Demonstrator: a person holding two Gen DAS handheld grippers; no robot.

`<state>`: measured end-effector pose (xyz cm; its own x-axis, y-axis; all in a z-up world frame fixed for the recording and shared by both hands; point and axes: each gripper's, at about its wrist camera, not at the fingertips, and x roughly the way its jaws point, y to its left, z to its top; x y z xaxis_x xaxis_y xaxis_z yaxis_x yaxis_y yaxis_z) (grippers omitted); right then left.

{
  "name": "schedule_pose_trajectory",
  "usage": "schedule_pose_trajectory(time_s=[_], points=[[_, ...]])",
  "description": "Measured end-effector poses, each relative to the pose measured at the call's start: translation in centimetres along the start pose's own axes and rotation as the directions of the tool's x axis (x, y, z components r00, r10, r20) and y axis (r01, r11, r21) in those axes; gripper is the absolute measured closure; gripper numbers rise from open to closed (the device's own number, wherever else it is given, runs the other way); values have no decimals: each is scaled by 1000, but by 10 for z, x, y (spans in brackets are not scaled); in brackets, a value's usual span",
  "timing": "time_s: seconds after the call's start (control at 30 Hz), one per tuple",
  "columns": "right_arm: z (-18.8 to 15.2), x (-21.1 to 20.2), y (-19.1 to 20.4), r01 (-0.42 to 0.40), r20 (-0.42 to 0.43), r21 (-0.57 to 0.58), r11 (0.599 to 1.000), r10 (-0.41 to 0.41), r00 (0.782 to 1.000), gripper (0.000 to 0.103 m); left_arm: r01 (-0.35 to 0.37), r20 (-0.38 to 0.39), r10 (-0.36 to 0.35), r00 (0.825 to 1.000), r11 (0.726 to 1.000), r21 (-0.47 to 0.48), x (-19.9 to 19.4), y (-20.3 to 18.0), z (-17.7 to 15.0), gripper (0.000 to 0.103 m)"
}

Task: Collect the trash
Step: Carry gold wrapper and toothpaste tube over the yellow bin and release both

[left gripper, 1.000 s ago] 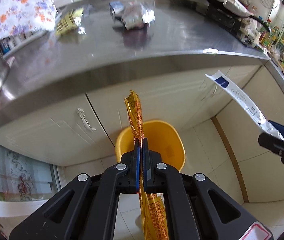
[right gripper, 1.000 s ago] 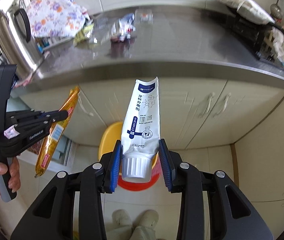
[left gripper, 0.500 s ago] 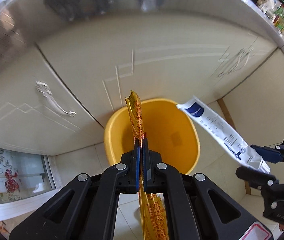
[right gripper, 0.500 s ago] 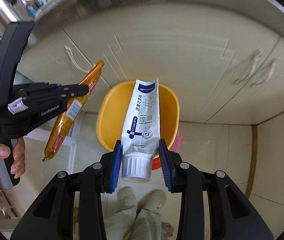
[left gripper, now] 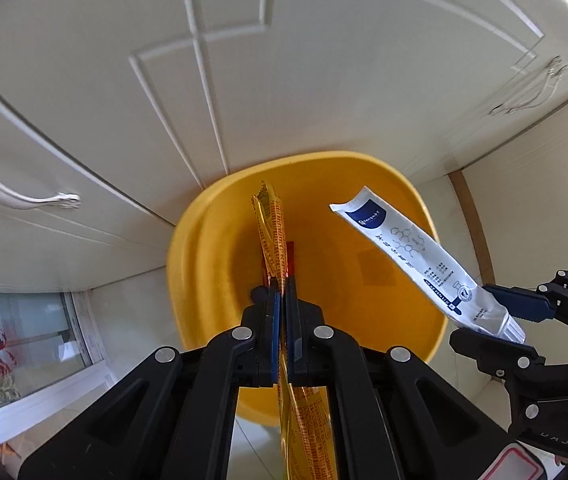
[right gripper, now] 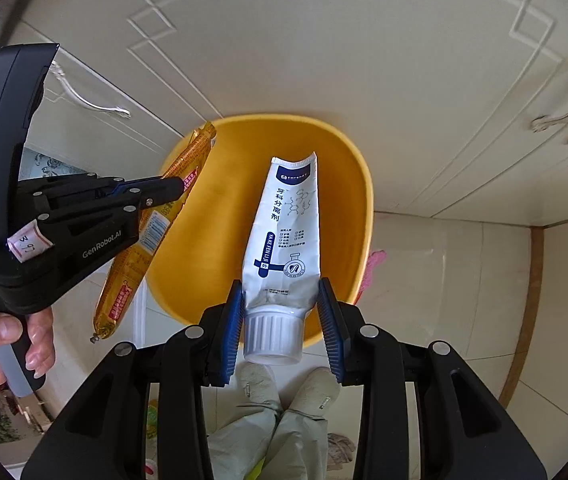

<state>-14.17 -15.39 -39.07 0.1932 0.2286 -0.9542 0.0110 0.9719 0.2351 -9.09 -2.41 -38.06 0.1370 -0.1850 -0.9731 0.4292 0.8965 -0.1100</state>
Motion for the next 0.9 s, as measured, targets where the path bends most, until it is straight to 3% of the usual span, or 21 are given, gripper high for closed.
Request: schedule_pose_trajectory(time_s=[0.3, 0.37, 0.47, 0.53, 0.9], points=[[7, 22, -5, -37, -49, -8, 999, 36, 998, 64, 6, -33, -5, 999, 1000, 26, 23, 3, 1, 98], [11, 23, -7, -39, -46, -2, 999, 39, 998, 61, 10, -32, -9, 999, 1000, 22, 23, 3, 2, 93], [14, 21, -9, -45, -32, 8, 999, 45, 998, 49, 15, -16, -15, 1000, 1000, 12, 23, 4, 3, 83], [13, 16, -15, -42, -16, 9, 999, 42, 999, 45, 13, -7, -13, 1000, 1000, 4, 21, 5, 3, 71], [5, -13, -20, -39, 22, 20, 999, 38, 999, 45, 16, 7, -16, 1000, 1000, -25, 5, 8, -3, 70]])
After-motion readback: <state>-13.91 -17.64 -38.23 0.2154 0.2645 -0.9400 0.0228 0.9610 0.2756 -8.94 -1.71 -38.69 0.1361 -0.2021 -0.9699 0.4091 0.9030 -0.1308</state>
